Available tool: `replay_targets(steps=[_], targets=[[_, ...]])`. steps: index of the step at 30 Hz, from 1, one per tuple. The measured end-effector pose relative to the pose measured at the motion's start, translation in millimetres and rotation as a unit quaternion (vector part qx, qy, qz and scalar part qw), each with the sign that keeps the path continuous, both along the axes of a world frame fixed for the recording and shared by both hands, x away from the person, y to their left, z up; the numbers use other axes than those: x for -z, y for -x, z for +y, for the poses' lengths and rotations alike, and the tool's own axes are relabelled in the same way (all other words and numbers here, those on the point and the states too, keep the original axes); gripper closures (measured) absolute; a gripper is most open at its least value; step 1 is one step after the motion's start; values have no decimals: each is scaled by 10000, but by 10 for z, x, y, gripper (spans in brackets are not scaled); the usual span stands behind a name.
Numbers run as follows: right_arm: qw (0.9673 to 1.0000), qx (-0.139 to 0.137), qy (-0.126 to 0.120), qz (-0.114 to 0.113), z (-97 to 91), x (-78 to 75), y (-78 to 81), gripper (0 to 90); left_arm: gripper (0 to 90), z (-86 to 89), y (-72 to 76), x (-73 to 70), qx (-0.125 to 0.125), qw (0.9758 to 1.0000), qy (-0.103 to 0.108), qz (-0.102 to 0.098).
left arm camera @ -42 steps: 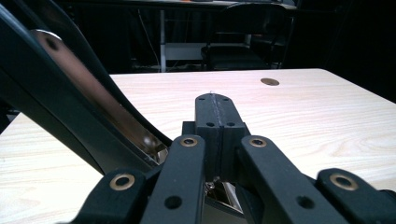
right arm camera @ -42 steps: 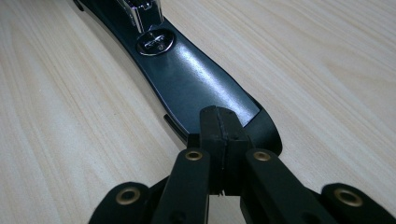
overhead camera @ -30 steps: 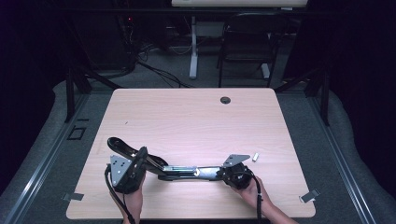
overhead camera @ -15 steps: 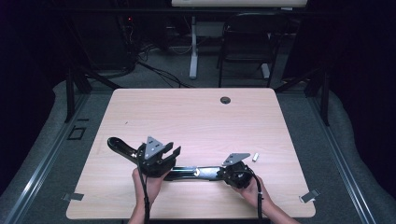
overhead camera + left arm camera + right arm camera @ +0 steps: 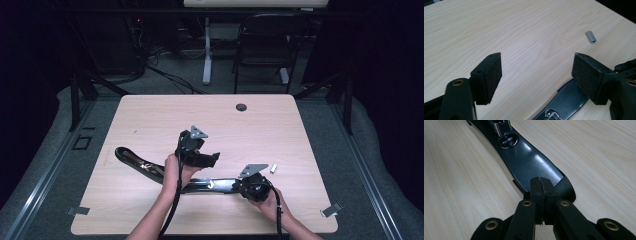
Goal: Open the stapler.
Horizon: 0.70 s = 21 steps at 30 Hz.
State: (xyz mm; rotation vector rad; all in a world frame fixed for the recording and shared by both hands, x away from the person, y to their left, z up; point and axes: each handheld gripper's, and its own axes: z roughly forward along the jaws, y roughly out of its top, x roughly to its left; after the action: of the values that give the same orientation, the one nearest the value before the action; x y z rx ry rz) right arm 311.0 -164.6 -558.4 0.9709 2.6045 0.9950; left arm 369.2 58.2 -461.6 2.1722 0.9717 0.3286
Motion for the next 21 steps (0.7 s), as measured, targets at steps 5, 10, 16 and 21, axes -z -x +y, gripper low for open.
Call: replay_targets(steps=[5,10,16,21], targets=[[9999,-44,45,111,-7,-18,-19,849,173,7,-111,18,26,9998,17,195],[9992,-47,182,356,-55,-68,-77,736,152,93,-41,-3,89,9999,-127,31],[9989,66,-42,472,-187,-175,-140,573,127,224,200,28,236,9997,-33,-22],[9987,197,44,465,-236,-246,-169,353,102,356,405,67,486,9988,25,-26]])
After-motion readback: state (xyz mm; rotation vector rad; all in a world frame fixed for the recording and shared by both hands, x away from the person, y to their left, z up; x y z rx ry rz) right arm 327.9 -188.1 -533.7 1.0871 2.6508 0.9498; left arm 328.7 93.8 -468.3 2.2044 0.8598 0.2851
